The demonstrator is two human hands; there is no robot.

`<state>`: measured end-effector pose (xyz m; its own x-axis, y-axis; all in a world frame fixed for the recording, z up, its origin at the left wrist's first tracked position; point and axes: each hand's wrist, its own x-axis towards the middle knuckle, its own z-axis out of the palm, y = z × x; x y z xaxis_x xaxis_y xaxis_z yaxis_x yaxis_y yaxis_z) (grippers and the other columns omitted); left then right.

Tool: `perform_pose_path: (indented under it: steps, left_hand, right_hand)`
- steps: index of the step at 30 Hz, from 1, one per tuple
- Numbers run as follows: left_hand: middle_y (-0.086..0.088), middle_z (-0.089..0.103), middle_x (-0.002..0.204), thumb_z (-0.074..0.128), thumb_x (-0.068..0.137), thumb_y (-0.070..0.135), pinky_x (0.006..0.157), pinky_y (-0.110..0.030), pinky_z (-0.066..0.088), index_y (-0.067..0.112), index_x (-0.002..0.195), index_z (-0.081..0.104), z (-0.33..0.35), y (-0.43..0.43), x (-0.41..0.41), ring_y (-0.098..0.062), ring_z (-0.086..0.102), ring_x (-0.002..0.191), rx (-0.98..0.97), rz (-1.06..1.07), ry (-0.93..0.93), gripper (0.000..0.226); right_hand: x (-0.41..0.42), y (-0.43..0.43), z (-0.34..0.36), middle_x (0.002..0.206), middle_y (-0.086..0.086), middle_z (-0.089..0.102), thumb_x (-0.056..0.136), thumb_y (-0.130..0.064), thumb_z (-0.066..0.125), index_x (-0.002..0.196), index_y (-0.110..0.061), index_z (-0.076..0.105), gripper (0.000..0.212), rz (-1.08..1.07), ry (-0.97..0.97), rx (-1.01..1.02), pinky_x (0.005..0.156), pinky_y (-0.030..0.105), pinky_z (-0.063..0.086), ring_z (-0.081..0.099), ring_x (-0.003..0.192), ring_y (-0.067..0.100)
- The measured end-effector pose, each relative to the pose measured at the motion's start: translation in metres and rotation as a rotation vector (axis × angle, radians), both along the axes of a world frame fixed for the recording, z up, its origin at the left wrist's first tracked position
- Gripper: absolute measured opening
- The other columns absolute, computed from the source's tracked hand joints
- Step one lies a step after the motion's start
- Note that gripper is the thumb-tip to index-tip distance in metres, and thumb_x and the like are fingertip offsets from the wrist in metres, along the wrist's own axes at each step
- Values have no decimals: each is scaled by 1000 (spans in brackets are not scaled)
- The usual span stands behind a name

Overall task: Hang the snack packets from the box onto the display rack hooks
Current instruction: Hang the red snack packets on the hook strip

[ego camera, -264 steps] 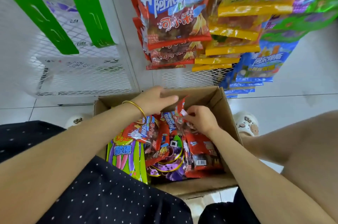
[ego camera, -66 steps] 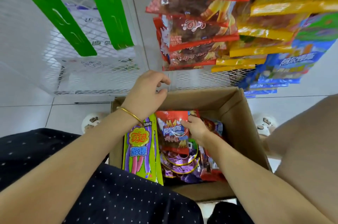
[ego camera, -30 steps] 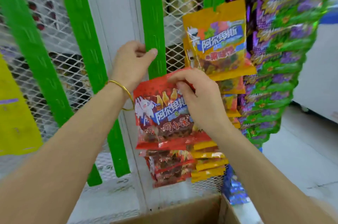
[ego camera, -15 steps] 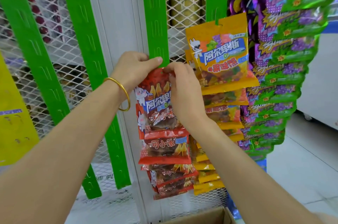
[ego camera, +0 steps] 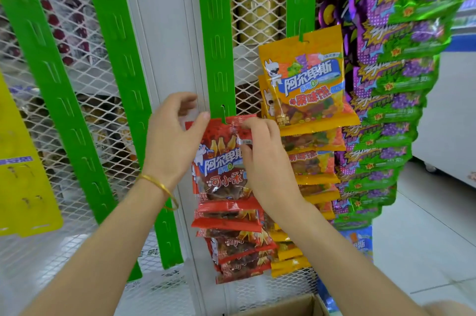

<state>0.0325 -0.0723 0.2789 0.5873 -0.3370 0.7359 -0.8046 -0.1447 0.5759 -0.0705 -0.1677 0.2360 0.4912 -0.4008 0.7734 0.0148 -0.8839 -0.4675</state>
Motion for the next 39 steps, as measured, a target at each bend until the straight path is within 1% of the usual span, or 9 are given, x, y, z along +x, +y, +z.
perform_pose_path:
  steps: [3,7,11,13,16,21,27,31,39]
  left_hand:
    - [9,50,107,57,87,21,89,-34,43,17,113,55,-35,18,-14,-16,50,103,-135,98,-183,27]
    - [14,49,102,50,85,22,86,-26,41,24,106,54,-112,33,-49,-10,49,97,-54,-43,-185,22]
    - [17,50,97,47,87,28,85,-5,32,21,102,60,-203,44,-69,6,44,92,353,-209,-21,21]
    - [12,55,100,47,89,30,85,-9,35,21,105,60,-242,47,-65,1,48,94,576,-251,39,22]
    - [5,58,108,49,89,29,88,-28,43,22,111,59,-281,48,-56,-13,53,103,823,-279,136,25]
    - [0,57,113,54,89,19,92,-29,41,18,115,58,-306,38,-50,-17,55,104,940,-297,275,26]
    - [0,58,107,55,89,11,74,-14,33,11,109,61,-321,37,-41,-11,55,89,960,-274,510,21]
    - [-1,63,109,55,89,12,74,-12,34,12,107,62,-330,41,-35,-9,56,92,986,-237,625,20]
    - [5,58,99,52,91,12,68,-6,38,14,106,63,-326,42,-34,-8,54,94,895,-220,764,19]
  right_hand:
    - [-22,5,-25,99,-25,45,97,-9,42,114,-2,55,23,53,-109,42,79,-2,34,45,96,-21]
    - [-54,12,-94,114,1,52,86,-8,49,107,-10,56,23,-116,-36,-172,68,20,49,52,102,11]
    - [-72,-4,-181,107,0,54,82,-4,53,101,-13,58,22,-11,276,-66,46,30,47,54,79,12]
    - [-74,-17,-226,108,2,55,86,-5,50,106,-15,58,24,16,547,39,55,35,50,58,80,19]
    - [-71,-35,-295,116,10,56,88,-9,54,116,-9,55,28,85,951,277,85,35,43,56,104,27]
    - [-97,-33,-407,109,14,66,85,-22,66,103,-8,59,24,21,1309,713,90,32,45,60,101,23]
    - [-82,-12,-458,121,18,58,89,-30,62,124,3,47,51,-148,1306,972,92,33,39,53,115,32]
    - [-67,-13,-472,113,20,63,87,-38,63,110,6,57,50,-239,1312,998,78,33,42,58,106,33]
    - [-61,-8,-477,97,8,63,83,-40,68,99,-4,61,40,-238,1367,1078,78,30,45,61,101,29]
